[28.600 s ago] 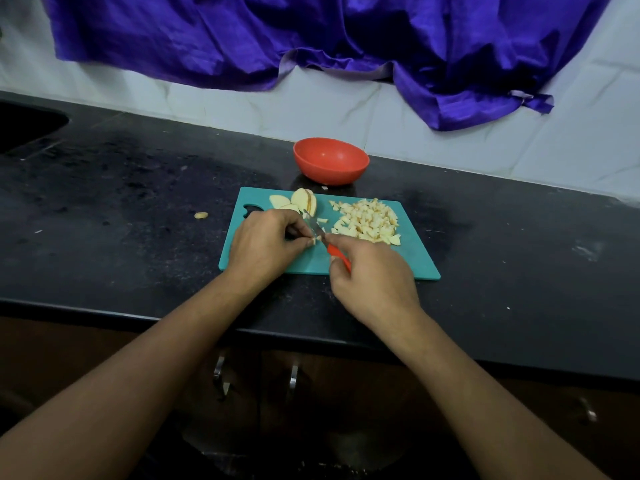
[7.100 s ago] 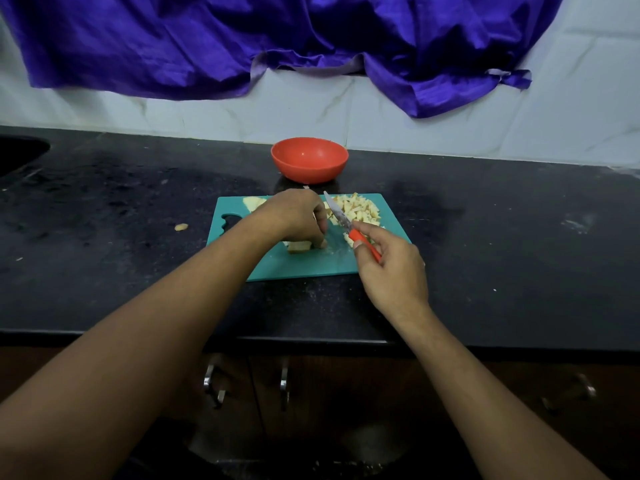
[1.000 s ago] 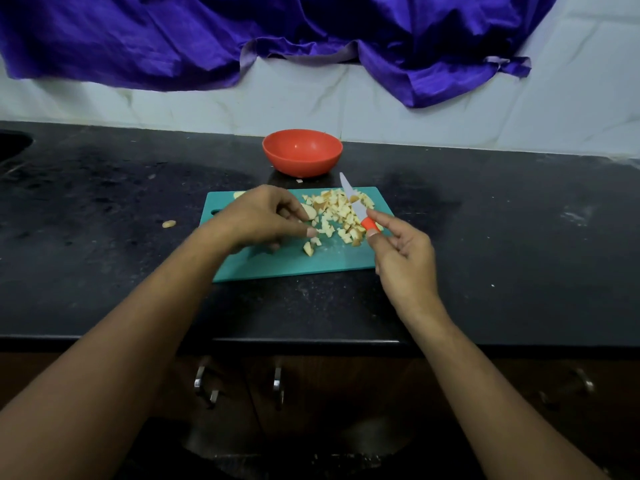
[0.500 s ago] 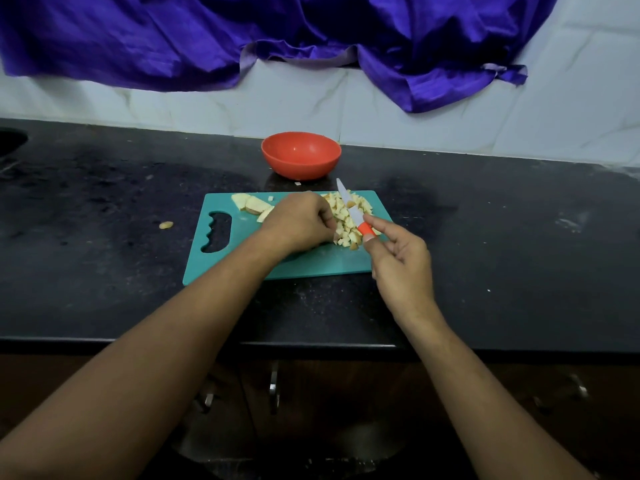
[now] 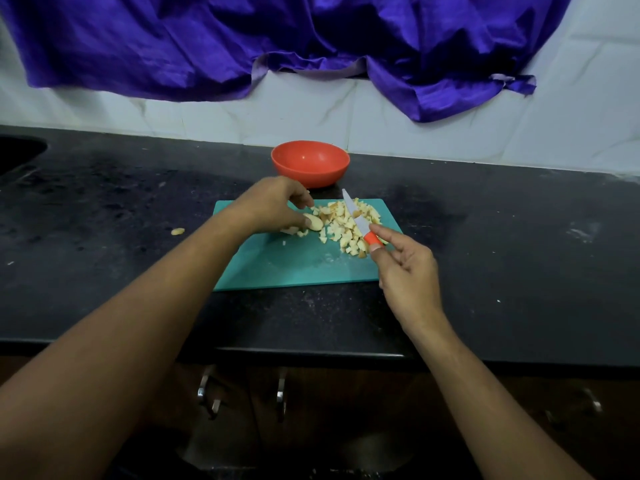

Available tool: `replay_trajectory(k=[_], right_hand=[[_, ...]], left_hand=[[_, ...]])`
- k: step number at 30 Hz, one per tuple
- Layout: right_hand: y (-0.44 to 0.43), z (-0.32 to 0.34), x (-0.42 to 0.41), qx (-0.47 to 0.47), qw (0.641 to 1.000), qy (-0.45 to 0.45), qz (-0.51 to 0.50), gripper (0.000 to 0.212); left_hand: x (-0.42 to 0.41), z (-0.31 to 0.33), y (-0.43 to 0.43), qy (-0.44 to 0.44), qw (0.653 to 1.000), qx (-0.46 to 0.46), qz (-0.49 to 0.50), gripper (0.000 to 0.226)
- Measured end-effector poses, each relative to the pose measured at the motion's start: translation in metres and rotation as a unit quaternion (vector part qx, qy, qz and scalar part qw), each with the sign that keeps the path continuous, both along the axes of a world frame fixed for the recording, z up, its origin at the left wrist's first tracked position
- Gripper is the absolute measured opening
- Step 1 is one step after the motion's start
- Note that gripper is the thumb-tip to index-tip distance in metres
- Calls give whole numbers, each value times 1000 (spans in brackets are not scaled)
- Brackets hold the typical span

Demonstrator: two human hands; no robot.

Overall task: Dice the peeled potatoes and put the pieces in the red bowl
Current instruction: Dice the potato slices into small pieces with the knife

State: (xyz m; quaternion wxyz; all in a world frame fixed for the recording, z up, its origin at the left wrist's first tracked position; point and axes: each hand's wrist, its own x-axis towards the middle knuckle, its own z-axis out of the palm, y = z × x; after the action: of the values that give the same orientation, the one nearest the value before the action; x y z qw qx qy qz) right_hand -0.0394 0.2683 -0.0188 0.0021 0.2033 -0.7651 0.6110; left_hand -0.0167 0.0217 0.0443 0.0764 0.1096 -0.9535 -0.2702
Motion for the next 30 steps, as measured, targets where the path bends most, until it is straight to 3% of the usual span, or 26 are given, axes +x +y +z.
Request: replay_trajectory(k=[4, 10, 13, 16, 22, 26, 30], right_hand=[[1, 0, 0, 1, 1000, 1, 0, 35], [0, -1, -2, 1, 1000, 2, 1, 35], [0, -3, -3, 2, 1000, 7, 1, 35], [0, -5, -4, 10, 1000, 12, 2, 35], [-2, -4, -1, 50, 998, 23, 8, 35], [-4, -4, 2, 77, 996, 45, 0, 36], [-5, -1, 13, 122, 989, 77, -9, 36]], left_hand=[[-11, -7, 13, -22, 996, -89, -14, 29], [-2, -12, 15, 65, 982, -177, -3, 22], [17, -14, 10, 109, 990, -85, -17, 18], [42, -22, 2, 98, 995, -9, -33, 13], [66, -40, 0, 98, 995, -18, 8, 23], [61, -31, 2, 37, 999, -18, 7, 31], [62, -32, 2, 33, 997, -58, 48, 22]])
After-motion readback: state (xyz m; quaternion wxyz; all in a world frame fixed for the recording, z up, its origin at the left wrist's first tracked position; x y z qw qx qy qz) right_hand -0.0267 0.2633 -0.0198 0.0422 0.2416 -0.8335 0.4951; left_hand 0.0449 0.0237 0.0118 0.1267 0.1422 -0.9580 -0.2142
